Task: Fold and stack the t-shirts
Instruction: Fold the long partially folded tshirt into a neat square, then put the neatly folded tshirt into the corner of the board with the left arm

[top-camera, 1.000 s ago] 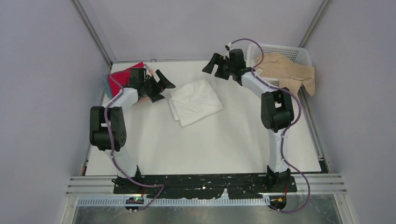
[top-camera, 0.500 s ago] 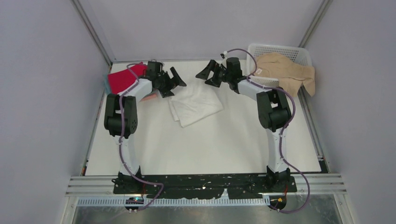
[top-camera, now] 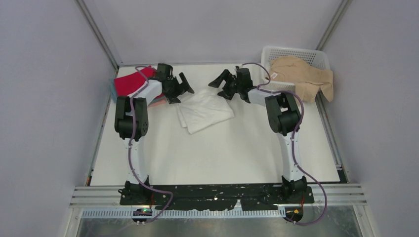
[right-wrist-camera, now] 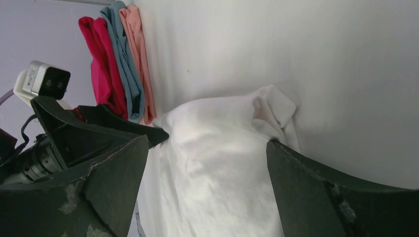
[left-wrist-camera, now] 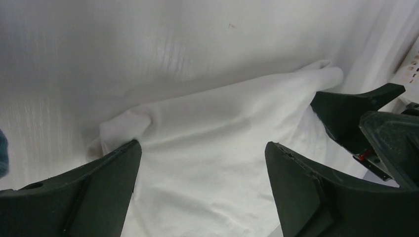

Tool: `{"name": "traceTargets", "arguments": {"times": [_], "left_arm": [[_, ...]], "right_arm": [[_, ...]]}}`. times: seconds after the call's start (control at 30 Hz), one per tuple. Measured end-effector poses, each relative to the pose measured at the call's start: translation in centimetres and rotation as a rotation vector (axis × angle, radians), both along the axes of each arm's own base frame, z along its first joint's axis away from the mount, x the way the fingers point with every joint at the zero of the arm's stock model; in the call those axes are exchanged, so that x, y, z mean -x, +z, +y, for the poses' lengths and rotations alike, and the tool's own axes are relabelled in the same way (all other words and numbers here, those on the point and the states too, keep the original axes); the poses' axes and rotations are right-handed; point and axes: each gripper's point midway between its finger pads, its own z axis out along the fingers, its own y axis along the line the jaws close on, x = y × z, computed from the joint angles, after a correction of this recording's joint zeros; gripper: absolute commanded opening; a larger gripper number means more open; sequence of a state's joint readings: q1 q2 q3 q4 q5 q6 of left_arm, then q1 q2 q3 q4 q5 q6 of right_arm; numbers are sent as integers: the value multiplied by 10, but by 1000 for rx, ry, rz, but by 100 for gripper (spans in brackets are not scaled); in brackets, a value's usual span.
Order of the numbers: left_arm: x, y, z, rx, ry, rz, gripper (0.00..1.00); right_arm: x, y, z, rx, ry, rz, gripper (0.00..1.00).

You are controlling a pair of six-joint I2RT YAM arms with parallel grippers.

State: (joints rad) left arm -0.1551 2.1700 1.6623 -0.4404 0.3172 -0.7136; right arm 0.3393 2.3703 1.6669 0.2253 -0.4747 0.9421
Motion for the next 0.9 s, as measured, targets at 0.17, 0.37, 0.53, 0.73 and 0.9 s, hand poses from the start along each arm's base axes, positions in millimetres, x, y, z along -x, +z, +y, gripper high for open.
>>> {"name": "traceTargets", "arguments": {"times": [0.17, 0.37, 0.53, 0.73, 0.9], "left_arm": [[25, -2, -1, -16, -47, -18, 100], [93, -3, 3, -63, -100, 18, 100], [112, 18, 20, -138, -85, -15, 100], [118, 73, 34, -174, -30, -170, 100], [151, 54, 41, -177, -18, -124, 100]], "right_arm": [[57, -2, -12, 43, -19, 43, 95], [115, -3, -14, 78, 12, 63, 95], [134, 5, -25, 150, 19, 35, 95], [139, 44, -25, 257, 81, -121, 95], [125, 61, -2, 239, 129, -199, 95]]}}
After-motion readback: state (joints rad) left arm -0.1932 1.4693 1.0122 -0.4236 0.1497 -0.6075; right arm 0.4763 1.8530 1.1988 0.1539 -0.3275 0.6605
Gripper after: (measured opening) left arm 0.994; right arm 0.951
